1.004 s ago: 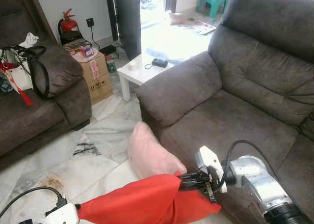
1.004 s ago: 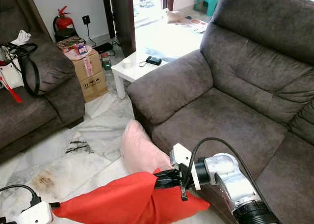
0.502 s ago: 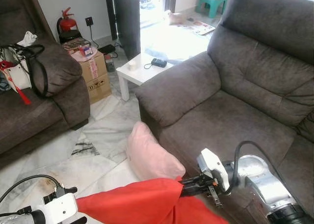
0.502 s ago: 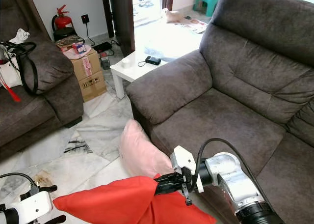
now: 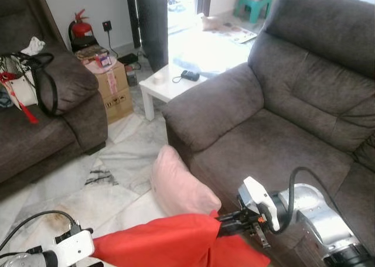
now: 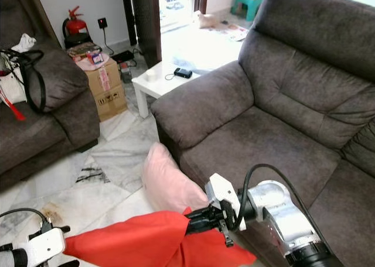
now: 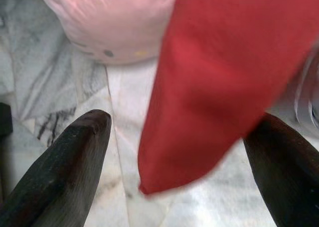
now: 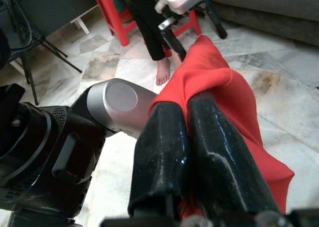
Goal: Move the pillow to the sofa from floor
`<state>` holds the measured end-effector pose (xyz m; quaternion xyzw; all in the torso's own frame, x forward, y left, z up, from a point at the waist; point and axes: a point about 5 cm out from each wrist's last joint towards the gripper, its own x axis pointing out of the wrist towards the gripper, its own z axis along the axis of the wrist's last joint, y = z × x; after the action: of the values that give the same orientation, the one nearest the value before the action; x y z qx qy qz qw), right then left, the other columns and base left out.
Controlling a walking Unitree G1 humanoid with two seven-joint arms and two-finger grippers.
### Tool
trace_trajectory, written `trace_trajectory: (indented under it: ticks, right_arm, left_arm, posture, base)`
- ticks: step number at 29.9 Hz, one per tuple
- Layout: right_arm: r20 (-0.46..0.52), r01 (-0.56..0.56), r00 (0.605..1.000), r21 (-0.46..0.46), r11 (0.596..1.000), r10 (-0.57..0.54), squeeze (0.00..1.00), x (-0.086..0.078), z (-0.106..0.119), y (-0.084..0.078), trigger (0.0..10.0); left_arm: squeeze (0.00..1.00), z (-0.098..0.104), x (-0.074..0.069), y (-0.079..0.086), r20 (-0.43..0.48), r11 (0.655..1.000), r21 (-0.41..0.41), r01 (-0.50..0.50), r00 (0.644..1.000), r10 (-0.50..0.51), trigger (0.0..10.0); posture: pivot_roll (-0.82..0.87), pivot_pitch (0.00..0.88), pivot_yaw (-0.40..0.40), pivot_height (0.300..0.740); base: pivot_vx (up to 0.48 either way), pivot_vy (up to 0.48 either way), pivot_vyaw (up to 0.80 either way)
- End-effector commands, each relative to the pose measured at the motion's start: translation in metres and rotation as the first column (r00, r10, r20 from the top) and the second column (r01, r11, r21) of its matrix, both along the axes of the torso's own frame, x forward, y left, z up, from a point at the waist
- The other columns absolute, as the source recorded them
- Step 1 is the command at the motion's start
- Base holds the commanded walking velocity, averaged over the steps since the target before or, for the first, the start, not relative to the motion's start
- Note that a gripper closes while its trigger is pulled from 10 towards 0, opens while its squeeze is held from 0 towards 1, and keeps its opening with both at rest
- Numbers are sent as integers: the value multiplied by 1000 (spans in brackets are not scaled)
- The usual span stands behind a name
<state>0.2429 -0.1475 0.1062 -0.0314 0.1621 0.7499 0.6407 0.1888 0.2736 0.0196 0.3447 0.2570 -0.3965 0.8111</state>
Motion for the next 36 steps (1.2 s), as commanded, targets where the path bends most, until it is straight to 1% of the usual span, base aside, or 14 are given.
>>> trace_trajectory:
  ticks: [1,3,4,7,8,11,12,13,14,15,18,32,36]
  right_arm:
    - [63,-57,997,86,995,52,0,0,19,4,10000]
    - [63,-52,997,86,995,47,0,0,20,4,10000]
    - [63,-52,997,86,995,47,0,0,20,4,10000]
    - [63,-52,997,85,995,46,0,0,20,4,10000]
    - [64,-50,997,85,995,45,0,0,20,5,10000]
    - [65,-46,997,83,995,40,0,0,20,4,10000]
    - [66,-43,997,82,996,38,0,0,20,4,10000]
    - [67,-41,997,82,996,36,0,0,21,3,10000]
    - [67,-40,997,81,996,35,0,0,21,3,10000]
    - [67,-39,997,80,996,34,0,0,20,3,10000]
    - [67,-34,997,80,996,29,0,1,20,3,10000]
    - [71,-21,997,79,997,16,0,3,18,6,10000]
    - [75,-15,997,76,997,9,0,4,17,7,10000]
  left_arm:
    - [0,-4,3,-2,5,1000,-10,-1,1000,1,10000]
    - [0,-7,7,-6,12,1000,-22,1,1000,-1,10000]
    - [0,-7,7,-6,12,1000,-22,1,1000,-1,10000]
    - [0,-9,11,-13,18,998,-55,4,1000,-3,10000]
    - [0,-11,12,-17,14,997,-73,6,1000,-5,10000]
    - [0,-14,13,-21,-2,995,-101,1,1000,-2,10000]
    - [0,-15,13,-22,-8,994,-106,4,1000,-5,4863]
    - [0,-15,13,-24,-9,994,-111,8,1000,-9,314]
    - [0,-16,13,-25,-8,993,-115,13,1000,-14,314]
    - [0,-17,13,-26,-18,992,-126,11,1000,-14,0]
    - [0,-19,12,-29,-33,989,-150,13,999,-18,0]
    - [0,-22,6,-31,-59,983,-181,1,998,-12,0]
    - [0,-22,5,-35,-62,981,-195,2,998,-14,0]
  posture:
    - [61,75,-60,740]
    - [61,75,-60,740]
    - [61,75,-60,740]
    - [55,72,-61,740]
    - [55,72,-61,740]
    - [55,72,-61,740]
    - [46,71,-61,740]
    - [47,72,-62,740]
    - [47,72,-62,740]
    - [47,72,-63,740]
    - [46,75,-64,740]
    - [50,73,-62,740]
    - [48,73,-60,740]
  base:
    - [0,0,0]
    - [0,0,0]
    - [0,0,0]
    - [0,0,0]
    - [0,0,0]
    - [0,0,0]
    - [0,0,0]
    - [0,0,0]
    - [0,0,0]
    - [0,0,0]
    - [0,0,0]
    - [0,0,0]
    - [0,0,0]
